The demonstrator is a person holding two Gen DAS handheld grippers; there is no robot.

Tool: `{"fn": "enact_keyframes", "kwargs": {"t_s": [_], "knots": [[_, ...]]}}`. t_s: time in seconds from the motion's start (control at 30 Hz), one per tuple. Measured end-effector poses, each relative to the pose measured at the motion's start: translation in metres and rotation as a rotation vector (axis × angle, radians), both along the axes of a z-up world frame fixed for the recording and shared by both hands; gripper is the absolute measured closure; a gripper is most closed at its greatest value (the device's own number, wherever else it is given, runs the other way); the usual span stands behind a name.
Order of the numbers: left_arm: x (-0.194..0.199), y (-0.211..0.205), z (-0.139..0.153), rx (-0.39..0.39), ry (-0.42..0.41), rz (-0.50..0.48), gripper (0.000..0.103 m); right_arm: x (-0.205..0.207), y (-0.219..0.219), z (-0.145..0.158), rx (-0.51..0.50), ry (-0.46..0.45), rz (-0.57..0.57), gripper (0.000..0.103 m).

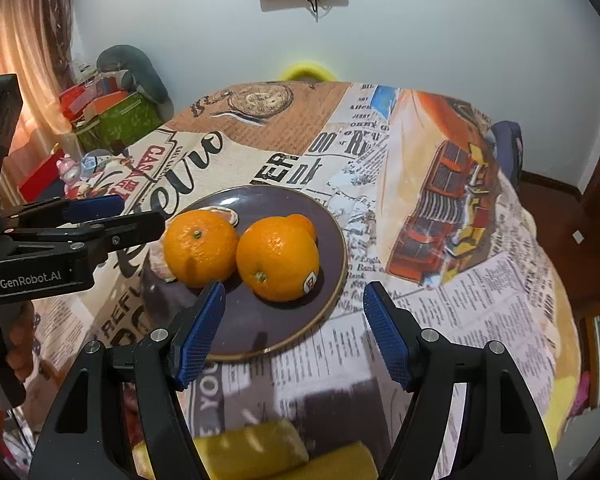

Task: Organize fruits
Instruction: 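Move both tools back toward the yellow cylinders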

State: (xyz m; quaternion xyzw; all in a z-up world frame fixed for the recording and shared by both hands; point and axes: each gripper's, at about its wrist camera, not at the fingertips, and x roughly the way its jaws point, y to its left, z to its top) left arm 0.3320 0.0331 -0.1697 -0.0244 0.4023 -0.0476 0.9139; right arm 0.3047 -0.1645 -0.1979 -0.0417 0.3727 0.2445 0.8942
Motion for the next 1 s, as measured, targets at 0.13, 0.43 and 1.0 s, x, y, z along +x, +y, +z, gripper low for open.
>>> {"fn": "enact_keyframes", "kwargs": {"t_s": [0.13,0.43,1.0], "knots": [[-0.022,-0.003,0.01,0.006,-0.019,-0.011,0.032,-0.016,-0.006,0.007,-0.003,-0.01,-0.005,0.035],[-0.069,-0.016,0.024,0.015,-0.043,-0.039,0.032,-0.056,-0.021,0.016,-0.035,-0.035,-0.026,0.03],[-0.125,-0.039,0.006,0.018,-0.006,-0.091,0.032,-0.105,-0.039,-0.02,-0.044,0.083,-0.039,0.024]]}}
